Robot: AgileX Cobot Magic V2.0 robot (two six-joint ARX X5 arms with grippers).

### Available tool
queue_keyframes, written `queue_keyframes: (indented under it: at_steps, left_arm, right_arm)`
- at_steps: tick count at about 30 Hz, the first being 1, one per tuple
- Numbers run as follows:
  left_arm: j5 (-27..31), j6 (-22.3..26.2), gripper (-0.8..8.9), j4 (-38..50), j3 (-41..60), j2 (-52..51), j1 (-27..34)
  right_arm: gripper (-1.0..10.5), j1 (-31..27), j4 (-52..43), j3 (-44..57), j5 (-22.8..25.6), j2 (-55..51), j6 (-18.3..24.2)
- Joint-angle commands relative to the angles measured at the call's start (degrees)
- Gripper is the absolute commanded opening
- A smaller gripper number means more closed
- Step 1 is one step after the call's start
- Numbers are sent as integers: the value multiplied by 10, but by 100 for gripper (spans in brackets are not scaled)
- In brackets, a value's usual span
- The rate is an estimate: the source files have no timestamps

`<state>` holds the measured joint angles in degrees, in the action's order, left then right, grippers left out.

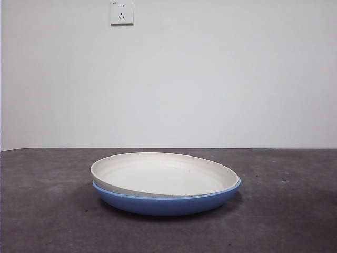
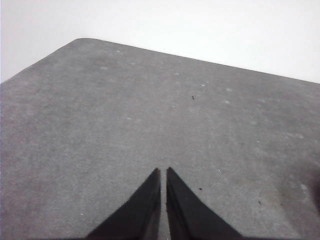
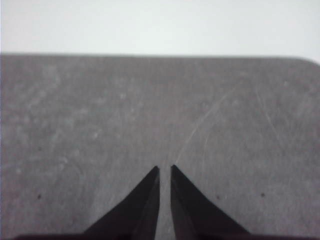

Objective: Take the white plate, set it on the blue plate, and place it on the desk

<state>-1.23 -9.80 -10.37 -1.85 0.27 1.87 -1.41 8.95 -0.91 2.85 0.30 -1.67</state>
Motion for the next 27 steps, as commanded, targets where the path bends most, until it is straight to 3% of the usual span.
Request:
queue_keyframes:
  at_steps: [1, 27]
  left_arm:
    - [3, 1, 20, -3, 12, -1, 0]
    - [3, 1, 19, -3, 12, -1, 0]
  right_arm:
    - [34, 0, 0, 3, 2, -1, 4]
    - [34, 2, 0, 3, 2, -1, 2]
